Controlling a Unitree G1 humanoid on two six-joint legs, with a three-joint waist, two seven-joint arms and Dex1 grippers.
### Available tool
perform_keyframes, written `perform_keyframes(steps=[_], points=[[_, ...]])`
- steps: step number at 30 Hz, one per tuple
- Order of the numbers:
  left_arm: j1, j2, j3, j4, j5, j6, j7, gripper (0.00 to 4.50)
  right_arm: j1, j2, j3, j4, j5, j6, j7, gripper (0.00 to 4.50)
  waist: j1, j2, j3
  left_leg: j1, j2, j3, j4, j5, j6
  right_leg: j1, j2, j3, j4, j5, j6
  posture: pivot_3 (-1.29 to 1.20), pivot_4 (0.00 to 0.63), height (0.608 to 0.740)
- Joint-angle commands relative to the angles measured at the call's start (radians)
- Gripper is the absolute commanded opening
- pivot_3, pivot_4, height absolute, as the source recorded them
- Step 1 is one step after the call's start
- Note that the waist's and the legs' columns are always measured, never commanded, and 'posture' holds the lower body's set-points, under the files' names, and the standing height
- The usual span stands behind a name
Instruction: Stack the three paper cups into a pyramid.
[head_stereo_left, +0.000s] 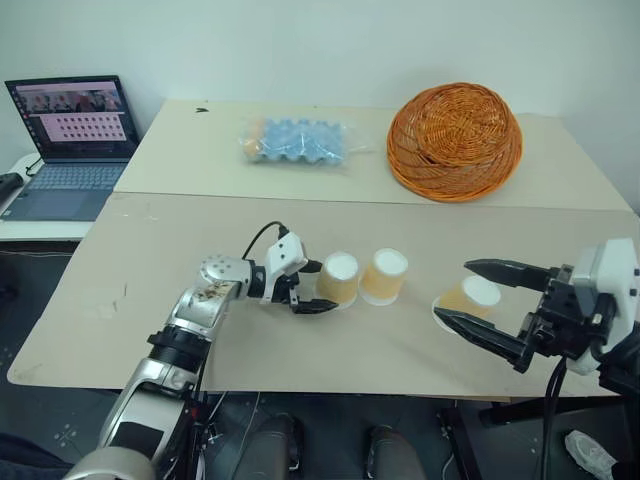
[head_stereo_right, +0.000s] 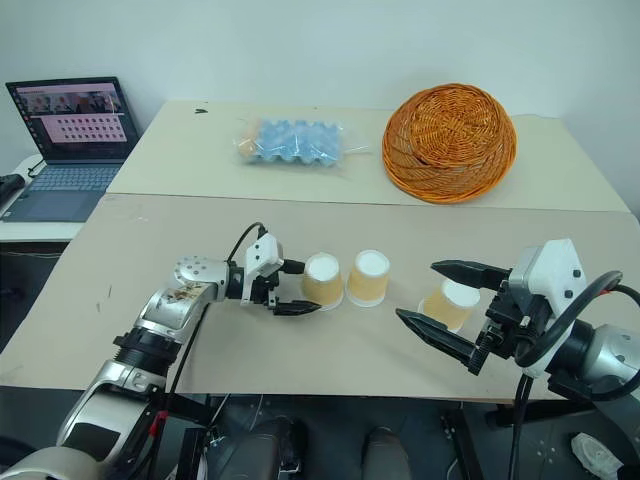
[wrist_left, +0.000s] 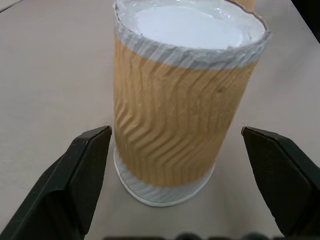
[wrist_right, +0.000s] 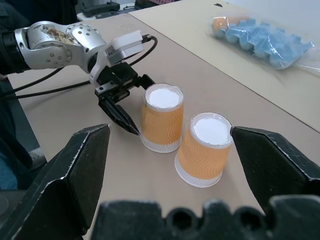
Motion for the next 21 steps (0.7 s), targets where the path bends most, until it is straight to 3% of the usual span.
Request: perform_keyframes(steps=[1, 6, 11, 16, 21], points=[[0.059, 0.075, 0.061, -0.142, -0.049, 0.068, 0.002, 4.44, 0.022, -0.006, -0.051, -0.006, -0.012, -0.006, 0.004, 4.50, -0.002, 0.000, 0.000, 0.000, 0.000, 0.000, 0.000, 0.000, 0.000, 0.000, 0.000, 0.000, 0.000, 0.000, 0.000, 0.00, 0.150, 0.726], [0.163, 0.236, 0.242, -0.355, -0.142, 0.243, 0.064, 4.44, 0.061, 0.013, -0.092, 0.032, -0.080, -0.012, -0.025, 4.50, -0.011, 0.000, 0.000, 0.000, 0.001, 0.000, -0.001, 0.000, -0.001, -0.003, 0.000, 0.000, 0.000, 0.000, 0.000, 0.00, 0.150, 0.726], [0.132, 0.267, 0.344, -0.516, -0.302, 0.406, 0.104, 4.44, 0.082, 0.032, -0.099, 0.086, -0.131, -0.029, -0.010, 4.50, 0.006, 0.000, 0.000, 0.001, 0.000, -0.002, 0.000, -0.004, -0.009, -0.001, -0.001, -0.001, -0.001, 0.000, 0.000, 0.00, 0.150, 0.726], [0.107, 0.303, 0.362, -0.687, -0.513, 0.547, 0.061, 4.44, 0.063, 0.043, -0.121, 0.180, -0.187, -0.051, 0.005, 4.50, 0.001, 0.001, 0.000, 0.002, -0.001, -0.001, 0.000, -0.003, -0.009, 0.000, 0.001, -0.001, 0.000, 0.000, 0.000, 0.00, 0.150, 0.726], [0.112, 0.396, 0.304, -0.738, -0.555, 0.544, -0.026, 4.44, 0.049, 0.060, -0.134, 0.255, -0.231, -0.081, 0.020, 4.50, -0.001, 0.002, 0.000, 0.004, 0.000, 0.001, -0.002, 0.002, -0.004, 0.001, 0.003, 0.000, 0.000, -0.001, -0.001, 0.00, 0.150, 0.726]])
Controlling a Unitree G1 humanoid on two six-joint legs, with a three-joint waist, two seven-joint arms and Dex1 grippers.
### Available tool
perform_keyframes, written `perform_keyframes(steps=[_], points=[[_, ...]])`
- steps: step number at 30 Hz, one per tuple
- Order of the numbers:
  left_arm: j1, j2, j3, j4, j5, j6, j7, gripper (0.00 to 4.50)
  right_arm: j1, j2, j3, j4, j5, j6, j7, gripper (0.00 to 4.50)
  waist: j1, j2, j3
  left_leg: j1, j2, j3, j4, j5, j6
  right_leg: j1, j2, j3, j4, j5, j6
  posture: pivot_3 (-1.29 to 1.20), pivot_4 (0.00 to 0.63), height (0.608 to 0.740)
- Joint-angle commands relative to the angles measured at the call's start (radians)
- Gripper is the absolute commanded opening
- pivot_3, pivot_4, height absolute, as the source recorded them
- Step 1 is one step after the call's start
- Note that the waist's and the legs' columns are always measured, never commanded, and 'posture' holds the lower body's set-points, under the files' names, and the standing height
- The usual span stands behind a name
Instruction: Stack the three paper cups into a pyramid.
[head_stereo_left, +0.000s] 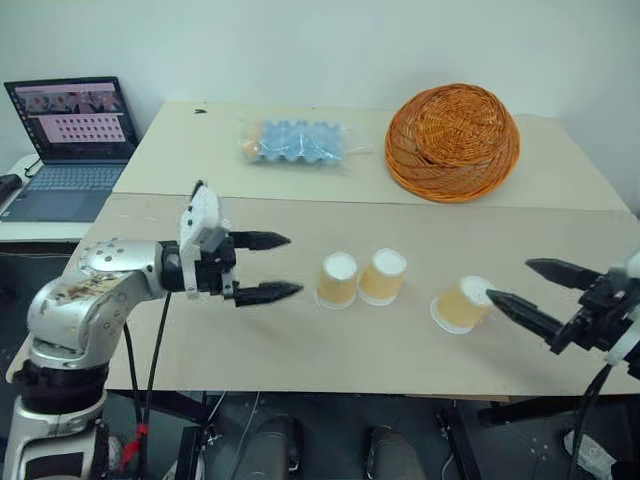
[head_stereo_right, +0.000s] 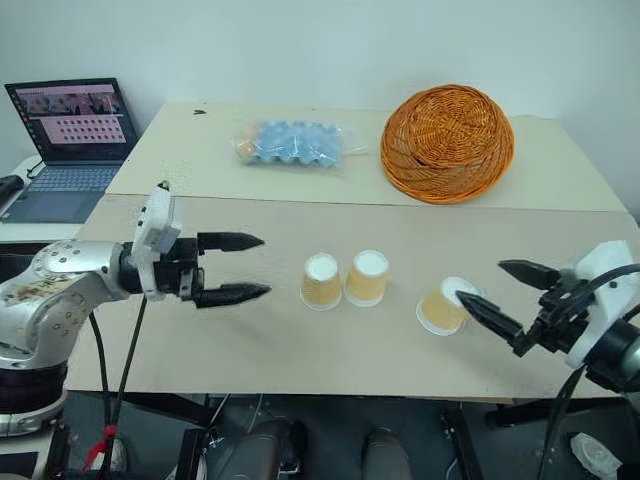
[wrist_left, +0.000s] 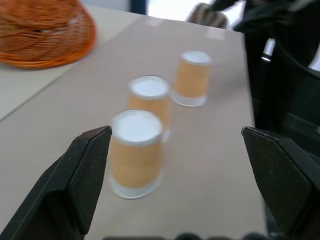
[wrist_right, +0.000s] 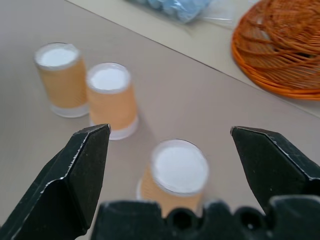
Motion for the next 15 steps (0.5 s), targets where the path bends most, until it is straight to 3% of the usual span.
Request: perform_keyframes(steps=[1, 11, 15], points=[[-0.014, 0.034, -0.019, -0.024, -0.029, -0.007, -0.029, 4.44, -0.013, 0.016, -0.039, 0.017, -0.019, -0.039, 0.012, 4.50, 0.000, 0.002, 0.000, 0.000, 0.000, 0.000, 0.000, 0.000, 0.000, 0.000, 0.000, 0.000, 0.000, 0.000, 0.000, 0.00, 0.150, 0.726], [-0.050, 0.038, -0.076, -0.008, -0.002, -0.055, -0.013, 4.44, 0.098, 0.112, 0.006, 0.031, -0.049, -0.075, 0.102, 4.50, 0.003, 0.002, 0.000, 0.000, 0.000, 0.000, 0.000, 0.000, 0.001, 0.000, 0.001, 0.001, 0.000, -0.001, -0.001, 0.00, 0.150, 0.726], [-0.071, 0.031, -0.082, 0.008, -0.017, -0.053, -0.008, 4.44, 0.084, 0.148, 0.123, 0.068, -0.108, -0.088, 0.084, 4.50, -0.002, 0.002, 0.000, 0.000, 0.002, 0.000, 0.000, 0.000, 0.000, 0.000, 0.001, 0.001, 0.000, -0.002, -0.002, 0.00, 0.150, 0.726]])
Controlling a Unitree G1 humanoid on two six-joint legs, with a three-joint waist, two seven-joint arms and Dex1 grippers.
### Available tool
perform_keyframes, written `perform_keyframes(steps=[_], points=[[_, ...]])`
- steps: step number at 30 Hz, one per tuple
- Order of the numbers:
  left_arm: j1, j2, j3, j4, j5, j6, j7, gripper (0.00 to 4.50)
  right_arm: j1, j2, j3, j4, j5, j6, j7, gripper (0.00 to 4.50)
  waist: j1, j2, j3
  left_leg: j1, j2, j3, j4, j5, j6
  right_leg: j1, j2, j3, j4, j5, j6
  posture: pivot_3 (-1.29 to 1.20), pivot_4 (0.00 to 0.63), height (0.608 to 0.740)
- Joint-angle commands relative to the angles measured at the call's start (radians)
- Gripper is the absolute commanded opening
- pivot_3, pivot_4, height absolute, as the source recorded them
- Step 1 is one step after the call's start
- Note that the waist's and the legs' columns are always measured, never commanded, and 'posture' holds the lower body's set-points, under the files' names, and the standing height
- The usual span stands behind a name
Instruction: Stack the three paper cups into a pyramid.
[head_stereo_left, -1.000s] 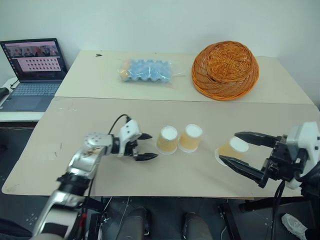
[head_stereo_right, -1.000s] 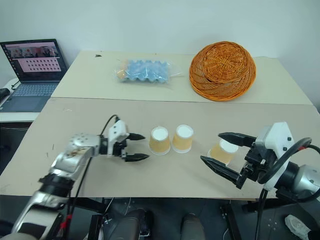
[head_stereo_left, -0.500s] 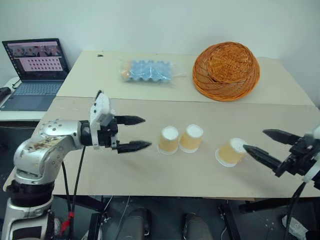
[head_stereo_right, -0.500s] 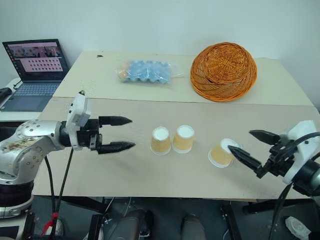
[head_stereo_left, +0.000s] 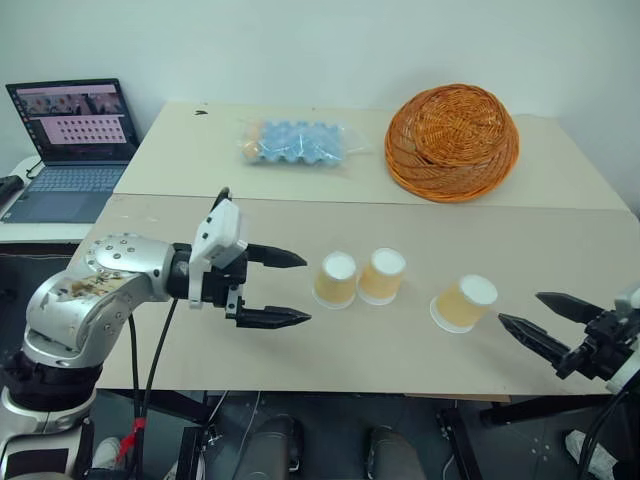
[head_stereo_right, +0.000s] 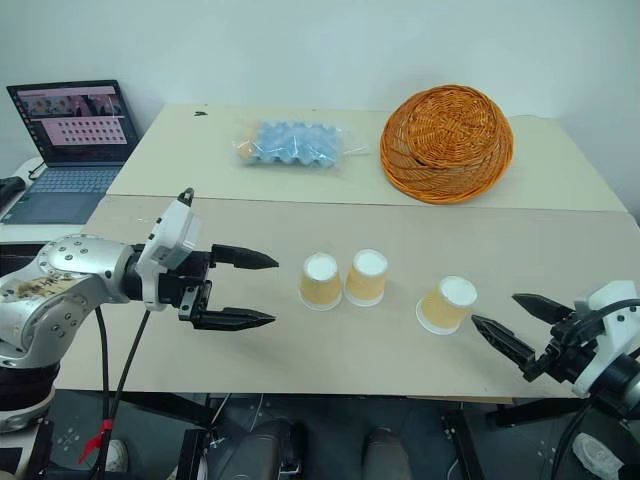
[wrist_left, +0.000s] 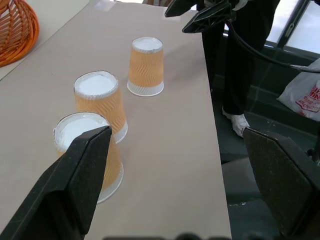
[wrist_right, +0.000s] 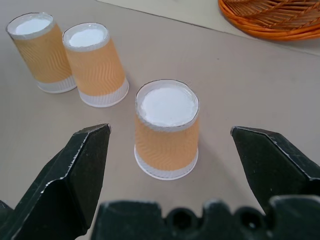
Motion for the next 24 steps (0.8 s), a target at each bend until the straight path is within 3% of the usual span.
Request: perform_keyframes(steps=[1, 24], points=[[-0.032, 0.004, 0.011, 0.000, -0.019, -0.008, 0.006, 4.44, -0.026, 0.023, 0.070, 0.035, -0.056, -0.042, -0.015, 4.50, -0.001, 0.001, 0.000, 0.000, 0.000, 0.000, 0.000, 0.000, -0.001, 0.000, 0.000, 0.000, 0.000, -0.001, -0.002, 0.00, 0.150, 0.726], [-0.056, -0.006, 0.003, 0.015, -0.024, -0.008, 0.057, 4.44, -0.313, 0.055, 0.263, 0.207, -0.188, -0.085, -0.087, 4.50, -0.001, 0.002, 0.000, 0.000, -0.001, 0.000, 0.000, 0.000, 0.000, -0.001, 0.000, 0.000, 0.000, 0.001, 0.001, 0.00, 0.150, 0.726]])
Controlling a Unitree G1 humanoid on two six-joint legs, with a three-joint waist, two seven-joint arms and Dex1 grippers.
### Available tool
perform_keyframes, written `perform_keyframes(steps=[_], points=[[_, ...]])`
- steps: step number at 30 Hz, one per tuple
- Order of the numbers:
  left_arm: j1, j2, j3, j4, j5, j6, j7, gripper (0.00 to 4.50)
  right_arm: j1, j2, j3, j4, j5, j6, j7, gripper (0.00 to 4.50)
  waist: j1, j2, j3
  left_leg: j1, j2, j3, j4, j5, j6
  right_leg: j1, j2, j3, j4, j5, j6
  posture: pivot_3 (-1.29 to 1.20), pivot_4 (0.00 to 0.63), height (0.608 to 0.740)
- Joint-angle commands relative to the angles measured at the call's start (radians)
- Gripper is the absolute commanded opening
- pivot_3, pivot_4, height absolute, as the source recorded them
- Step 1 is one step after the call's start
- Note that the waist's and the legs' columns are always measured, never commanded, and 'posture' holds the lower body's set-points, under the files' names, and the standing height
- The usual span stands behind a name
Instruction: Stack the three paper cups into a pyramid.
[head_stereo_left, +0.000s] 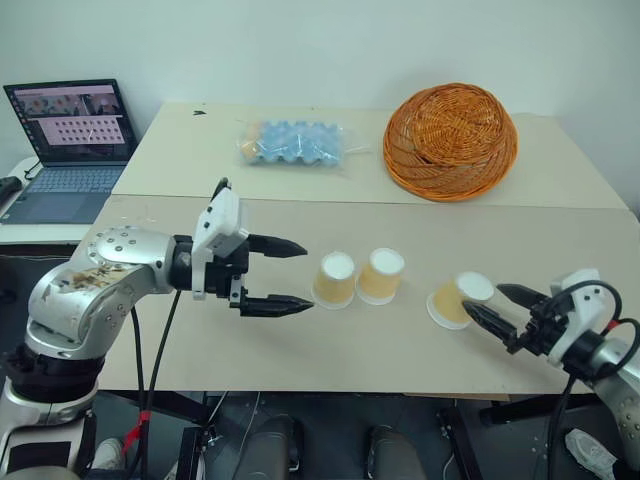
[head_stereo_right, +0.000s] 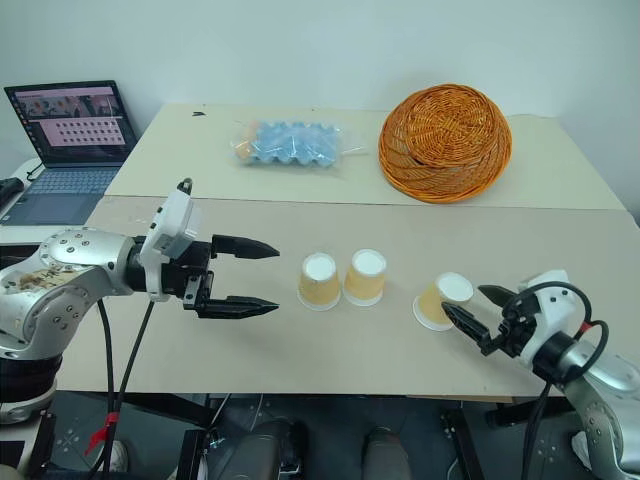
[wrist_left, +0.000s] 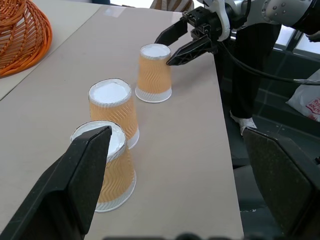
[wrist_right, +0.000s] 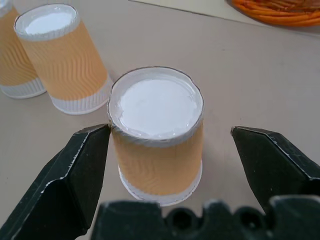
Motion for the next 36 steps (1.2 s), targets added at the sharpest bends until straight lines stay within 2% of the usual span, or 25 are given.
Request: perform_keyframes(steps=[1, 15, 18, 20, 22, 29, 32, 36], points=[[-0.022, 0.002, 0.005, -0.013, -0.004, -0.013, 0.007, 4.44, -0.044, 0.002, 0.011, 0.011, -0.017, -0.022, -0.013, 4.50, 0.000, 0.000, 0.000, 0.000, 0.000, 0.000, 0.000, 0.000, 0.000, 0.000, 0.000, 0.000, 0.000, 0.000, 0.000, 0.00, 0.150, 0.726], [-0.035, -0.001, 0.000, -0.006, -0.003, -0.006, 0.030, 4.44, -0.103, 0.019, 0.053, 0.053, -0.042, -0.029, -0.024, 4.50, 0.000, 0.000, 0.000, 0.000, -0.001, 0.000, 0.000, 0.000, 0.000, 0.000, 0.000, 0.000, 0.000, 0.000, 0.000, 0.00, 0.150, 0.726], [-0.034, -0.001, -0.003, -0.005, 0.000, -0.011, 0.029, 4.50, -0.107, 0.020, 0.052, 0.053, -0.043, -0.034, -0.026, 3.78, 0.000, 0.000, 0.000, 0.000, -0.001, 0.000, 0.000, 0.000, 0.000, 0.000, 0.000, 0.000, 0.000, 0.000, 0.000, 0.00, 0.150, 0.726], [-0.035, -0.002, -0.002, -0.003, -0.001, -0.011, 0.030, 4.50, -0.110, 0.018, 0.054, 0.055, -0.043, -0.034, -0.023, 2.96, 0.000, 0.000, 0.000, 0.000, -0.001, 0.000, 0.000, 0.000, 0.000, 0.000, 0.000, 0.000, 0.000, 0.000, 0.000, 0.00, 0.150, 0.726], [-0.035, -0.003, -0.003, 0.001, -0.001, -0.012, 0.031, 4.50, -0.112, 0.019, 0.053, 0.055, -0.041, -0.034, -0.021, 2.63, 0.000, 0.000, 0.000, 0.000, 0.000, 0.000, 0.000, 0.000, 0.000, 0.000, 0.000, 0.000, 0.000, 0.000, 0.000, 0.00, 0.150, 0.726], [-0.028, -0.003, -0.008, -0.004, 0.004, -0.014, 0.030, 4.50, -0.147, -0.001, 0.048, 0.013, -0.040, -0.024, -0.028, 2.63, -0.003, 0.000, 0.000, 0.000, -0.001, 0.000, 0.000, 0.000, 0.000, 0.000, 0.000, 0.000, 0.000, 0.000, 0.000, 0.00, 0.150, 0.726], [-0.023, -0.002, -0.009, -0.008, 0.005, -0.015, 0.032, 4.50, -0.237, -0.049, 0.051, -0.069, -0.003, 0.019, -0.017, 2.63, -0.010, 0.002, 0.001, 0.000, 0.000, 0.000, 0.000, 0.000, 0.000, 0.000, 0.000, 0.000, 0.000, 0.000, 0.000, 0.00, 0.150, 0.726], [-0.015, 0.001, -0.005, -0.019, 0.000, -0.014, 0.039, 4.50, -0.428, -0.147, 0.093, -0.155, 0.122, 0.097, 0.083, 2.63, -0.022, 0.004, 0.002, 0.000, 0.000, 0.000, -0.001, 0.001, 0.000, 0.000, 0.000, 0.000, 0.001, 0.000, 0.000, 0.00, 0.150, 0.726]])
